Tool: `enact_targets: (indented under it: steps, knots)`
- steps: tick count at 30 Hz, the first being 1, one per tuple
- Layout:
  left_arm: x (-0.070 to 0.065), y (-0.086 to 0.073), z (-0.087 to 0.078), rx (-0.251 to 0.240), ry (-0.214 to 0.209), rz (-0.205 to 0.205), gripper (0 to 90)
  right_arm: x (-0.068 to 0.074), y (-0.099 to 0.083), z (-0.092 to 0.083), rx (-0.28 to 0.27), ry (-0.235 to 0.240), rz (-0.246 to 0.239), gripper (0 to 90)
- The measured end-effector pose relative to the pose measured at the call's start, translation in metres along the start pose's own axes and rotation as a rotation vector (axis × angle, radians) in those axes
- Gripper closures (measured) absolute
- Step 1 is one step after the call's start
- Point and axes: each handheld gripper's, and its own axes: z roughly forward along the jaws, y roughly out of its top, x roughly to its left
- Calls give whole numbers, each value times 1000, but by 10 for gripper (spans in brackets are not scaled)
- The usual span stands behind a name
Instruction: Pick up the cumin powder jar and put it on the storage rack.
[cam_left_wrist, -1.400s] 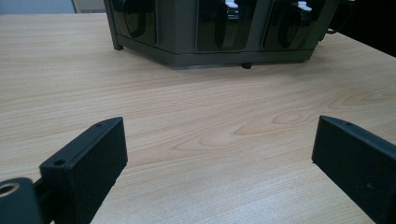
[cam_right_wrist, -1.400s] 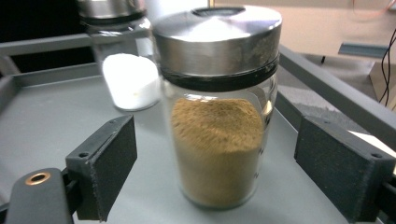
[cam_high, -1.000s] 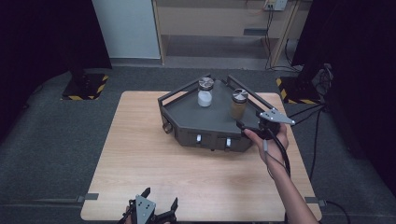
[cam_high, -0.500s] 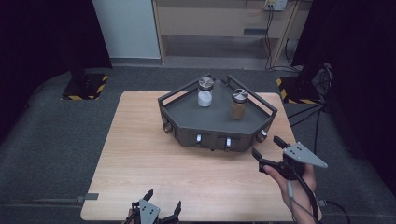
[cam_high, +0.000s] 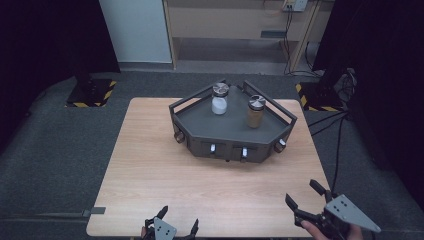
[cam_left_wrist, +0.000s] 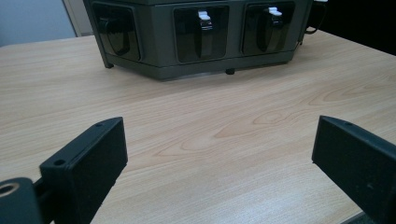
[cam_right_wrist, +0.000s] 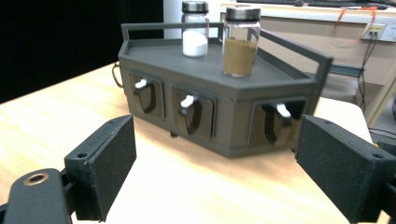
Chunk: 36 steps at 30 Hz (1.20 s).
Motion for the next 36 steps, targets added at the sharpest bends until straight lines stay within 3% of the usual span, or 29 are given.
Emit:
enact_targets:
  steps: [3, 6, 10, 15, 19, 22, 36]
  knots:
    - [-2, -1, 1, 3, 4, 7, 24, 1, -18, -13, 4, -12, -1, 128]
    - [-4, -2, 1, 1, 8, 10, 24, -1, -23, -16, 29, 1, 2, 126]
    - [-7, -4, 2, -1, 4, 21, 24, 0, -45, -17, 40, -18, 18, 125]
    - [-9, -8, 4, 1, -7, 48, 24, -8, -71, -7, 155, -39, 29, 125]
    - [-8, -10, 5, -8, -10, 56, 24, -14, -76, -4, 195, -51, 43, 125]
    - [-8, -10, 6, -6, -4, 57, 24, -19, -81, -4, 204, -55, 79, 123]
    - [-6, -12, 8, -8, 23, 60, 24, -26, -81, -8, 204, -61, 108, 122]
